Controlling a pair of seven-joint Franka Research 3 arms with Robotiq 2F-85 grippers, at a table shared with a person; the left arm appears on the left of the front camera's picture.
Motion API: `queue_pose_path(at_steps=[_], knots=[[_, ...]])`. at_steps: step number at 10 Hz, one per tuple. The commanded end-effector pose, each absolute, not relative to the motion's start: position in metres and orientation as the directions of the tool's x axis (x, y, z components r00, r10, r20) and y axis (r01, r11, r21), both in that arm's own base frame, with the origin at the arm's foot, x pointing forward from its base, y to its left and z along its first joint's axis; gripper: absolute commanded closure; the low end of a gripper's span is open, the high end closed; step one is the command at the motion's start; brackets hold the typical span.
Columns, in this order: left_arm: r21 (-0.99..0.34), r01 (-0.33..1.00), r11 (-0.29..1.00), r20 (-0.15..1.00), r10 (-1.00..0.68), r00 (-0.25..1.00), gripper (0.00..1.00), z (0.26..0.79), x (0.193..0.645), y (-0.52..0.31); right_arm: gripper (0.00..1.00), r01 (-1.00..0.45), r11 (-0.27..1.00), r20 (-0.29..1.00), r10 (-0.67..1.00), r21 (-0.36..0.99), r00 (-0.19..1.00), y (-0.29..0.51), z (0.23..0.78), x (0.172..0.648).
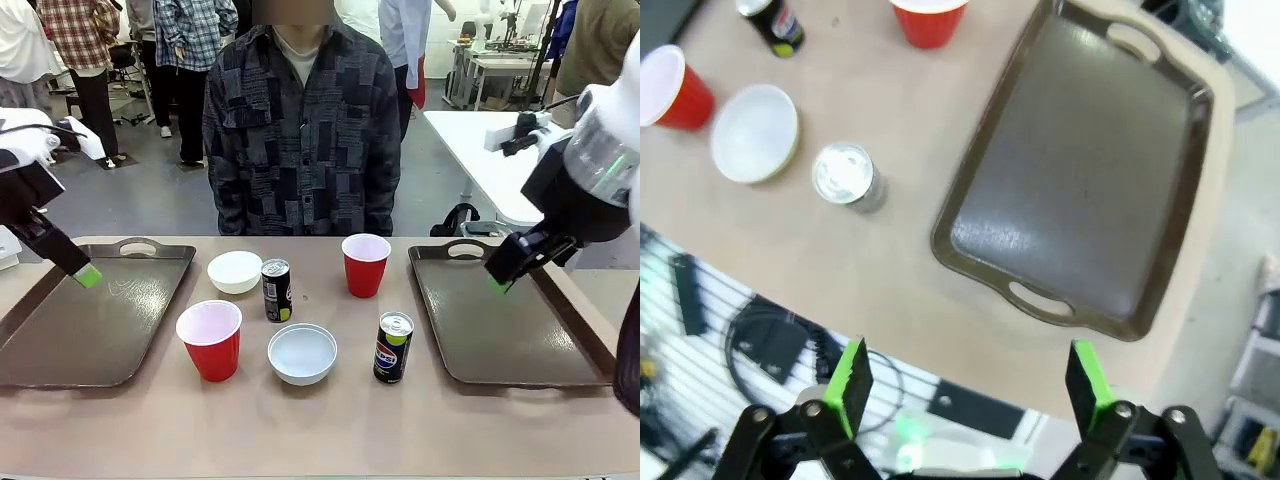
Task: Prepare tableware on both trays.
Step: Pick up a Picnic Bowl from the table and place it on a Handle tray.
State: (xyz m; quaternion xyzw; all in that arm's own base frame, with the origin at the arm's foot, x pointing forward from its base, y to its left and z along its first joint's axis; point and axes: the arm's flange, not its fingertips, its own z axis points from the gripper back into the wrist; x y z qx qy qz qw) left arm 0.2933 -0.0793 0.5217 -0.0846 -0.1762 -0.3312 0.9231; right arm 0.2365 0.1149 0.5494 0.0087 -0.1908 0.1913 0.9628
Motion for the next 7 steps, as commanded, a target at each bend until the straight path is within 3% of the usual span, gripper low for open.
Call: queue_pose_path(at_steps=[1, 4, 6, 7], knots=[[-0.354, 0.618, 0.702, 0.456, -0.447, 0.769, 0.0, 0.52, 0.312, -0.027, 0.0, -0.23, 0.923, 0.406, 0.091, 0.309, 0.909, 0.027, 0.541, 0.236], [-0.62, 0.475, 0.624, 0.461, -0.199, 0.865, 0.0, 0.49, 0.318, 0.049, 0.0, -0.051, 0.717, 0.328, -0.253, 0.695, 0.91, -0.096, 0.513, 0.227], [-0.689, 0.36, 0.629, 0.433, -0.04, 0.9, 0.0, 0.478, 0.319, 0.095, 0.0, -0.002, 0.546, 0.213, -0.324, 0.838, 0.922, -0.132, 0.489, 0.226], [-0.695, 0.326, 0.642, 0.422, -0.004, 0.907, 0.0, 0.475, 0.317, 0.109, 0.0, 0.009, 0.522, 0.192, -0.331, 0.853, 0.924, -0.138, 0.482, 0.226]])
